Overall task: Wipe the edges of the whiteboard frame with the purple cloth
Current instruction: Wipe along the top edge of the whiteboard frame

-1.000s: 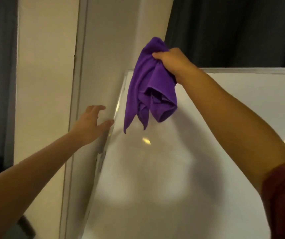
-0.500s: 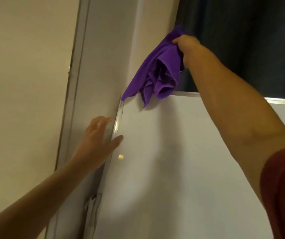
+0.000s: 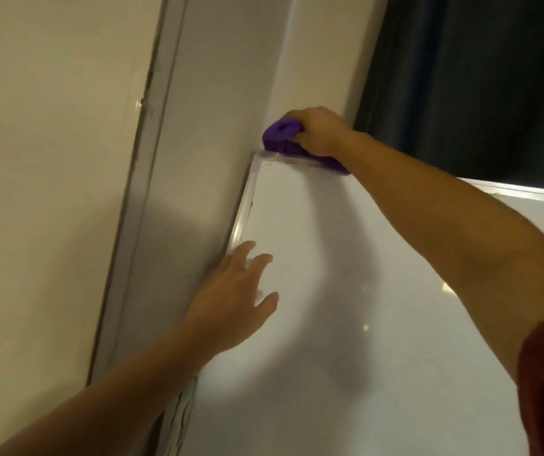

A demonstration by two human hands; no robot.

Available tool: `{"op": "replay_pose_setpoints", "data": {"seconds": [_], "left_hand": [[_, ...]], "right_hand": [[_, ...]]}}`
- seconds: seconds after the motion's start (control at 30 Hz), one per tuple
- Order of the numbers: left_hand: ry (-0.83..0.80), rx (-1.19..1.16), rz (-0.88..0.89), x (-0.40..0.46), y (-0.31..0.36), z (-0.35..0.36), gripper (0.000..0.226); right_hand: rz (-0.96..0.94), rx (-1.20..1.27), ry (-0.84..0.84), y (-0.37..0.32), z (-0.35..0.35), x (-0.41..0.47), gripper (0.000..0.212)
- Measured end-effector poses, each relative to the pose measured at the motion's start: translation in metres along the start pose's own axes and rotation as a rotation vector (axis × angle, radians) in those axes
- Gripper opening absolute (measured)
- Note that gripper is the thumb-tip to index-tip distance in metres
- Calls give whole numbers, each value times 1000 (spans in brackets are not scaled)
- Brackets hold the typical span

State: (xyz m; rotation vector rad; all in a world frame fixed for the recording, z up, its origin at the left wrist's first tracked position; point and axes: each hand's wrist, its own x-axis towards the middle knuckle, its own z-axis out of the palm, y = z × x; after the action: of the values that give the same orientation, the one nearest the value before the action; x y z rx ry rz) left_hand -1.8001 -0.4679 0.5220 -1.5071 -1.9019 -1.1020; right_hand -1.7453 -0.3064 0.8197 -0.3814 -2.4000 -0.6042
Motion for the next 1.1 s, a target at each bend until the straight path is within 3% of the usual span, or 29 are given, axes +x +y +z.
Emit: {"op": "replay_pose_setpoints", "data": {"seconds": [0.2, 0.33, 0.4, 0.5, 0.67, 0.8, 1.0, 1.1], "left_hand": [[-47, -60, -3, 6, -6, 28, 57], [-44, -82, -22, 3, -7, 40, 59], [-55, -66, -25, 2, -9, 46, 61], [-46, 7, 13, 4, -15, 56, 60], [83, 148, 143, 11, -24, 69, 49], [171, 208, 230, 23, -17, 83, 64], [243, 332, 429, 28, 8, 122, 77], [273, 343, 420, 22, 14, 138, 81]], "right_hand": [[-147, -23, -56, -20, 28, -9, 48], [-27, 107, -172, -28, 26, -7, 75], [83, 195, -71, -31, 20, 4, 65], [129, 87, 63, -27, 17, 20, 38], [168, -130, -227, -31, 39, 32, 63], [123, -271, -112, -48, 51, 31, 62], [55, -235, -45, -52, 49, 22, 57], [68, -267, 1, -48, 44, 20, 56]]}}
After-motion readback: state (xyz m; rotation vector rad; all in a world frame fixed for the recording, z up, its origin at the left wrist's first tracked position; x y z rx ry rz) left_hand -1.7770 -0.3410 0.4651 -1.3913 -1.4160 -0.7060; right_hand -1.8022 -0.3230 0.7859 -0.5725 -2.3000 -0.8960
